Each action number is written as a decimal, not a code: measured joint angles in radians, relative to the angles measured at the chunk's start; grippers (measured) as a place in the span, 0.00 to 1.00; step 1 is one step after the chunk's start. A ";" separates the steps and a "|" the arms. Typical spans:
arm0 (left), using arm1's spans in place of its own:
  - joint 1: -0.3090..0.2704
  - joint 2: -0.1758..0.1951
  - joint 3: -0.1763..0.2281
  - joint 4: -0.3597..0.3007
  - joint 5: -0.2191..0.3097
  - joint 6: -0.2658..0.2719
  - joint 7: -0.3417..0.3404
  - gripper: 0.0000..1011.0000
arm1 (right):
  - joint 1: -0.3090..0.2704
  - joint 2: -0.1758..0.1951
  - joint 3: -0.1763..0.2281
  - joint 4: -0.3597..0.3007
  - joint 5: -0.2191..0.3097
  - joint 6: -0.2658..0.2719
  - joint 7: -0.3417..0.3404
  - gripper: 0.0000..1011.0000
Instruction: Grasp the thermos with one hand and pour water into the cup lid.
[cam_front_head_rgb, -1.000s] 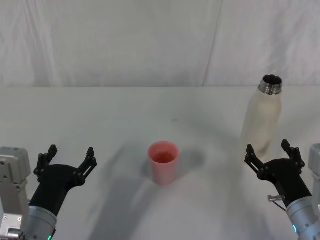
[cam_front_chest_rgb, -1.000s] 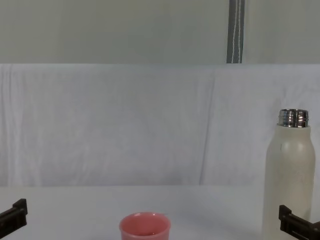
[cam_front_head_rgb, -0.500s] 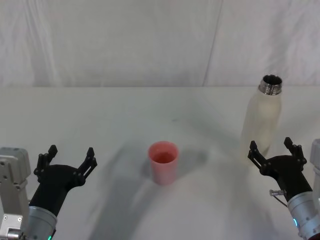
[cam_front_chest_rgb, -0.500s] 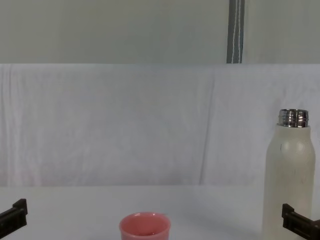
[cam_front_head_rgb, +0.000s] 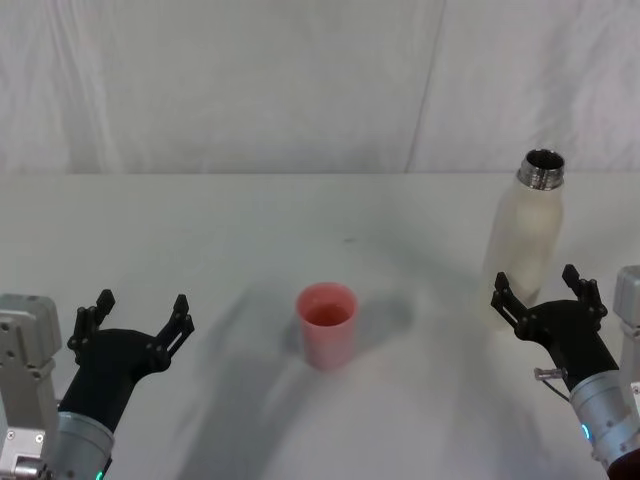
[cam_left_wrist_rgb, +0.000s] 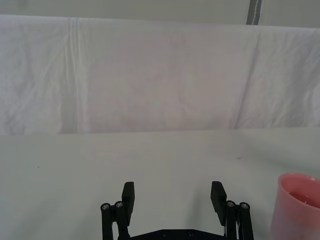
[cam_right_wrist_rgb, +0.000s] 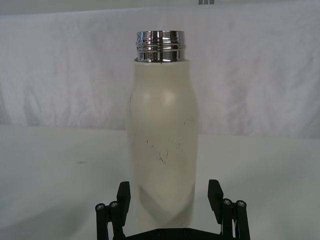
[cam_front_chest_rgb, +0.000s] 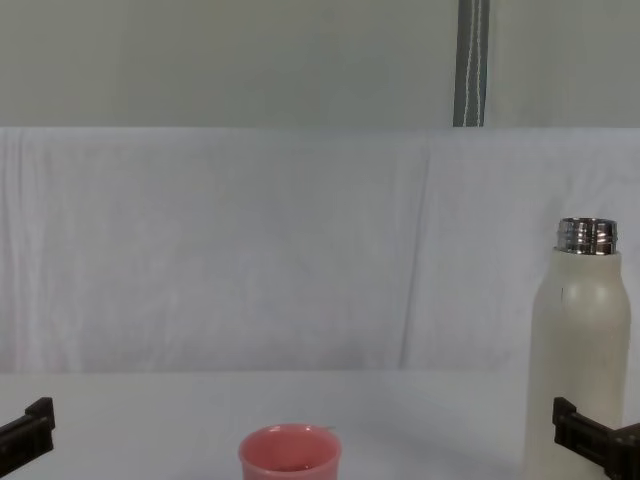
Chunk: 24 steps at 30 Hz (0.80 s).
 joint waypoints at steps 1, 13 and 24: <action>0.000 0.000 0.000 0.000 0.000 0.000 0.000 0.99 | 0.005 0.001 0.000 0.003 -0.002 0.000 0.002 0.99; 0.000 0.000 0.000 0.000 0.000 0.000 0.000 0.99 | 0.045 0.007 -0.009 0.029 -0.011 0.004 0.010 0.99; 0.000 0.000 0.000 0.000 0.000 0.000 0.000 0.99 | 0.068 0.007 -0.008 0.048 -0.011 0.004 0.011 0.99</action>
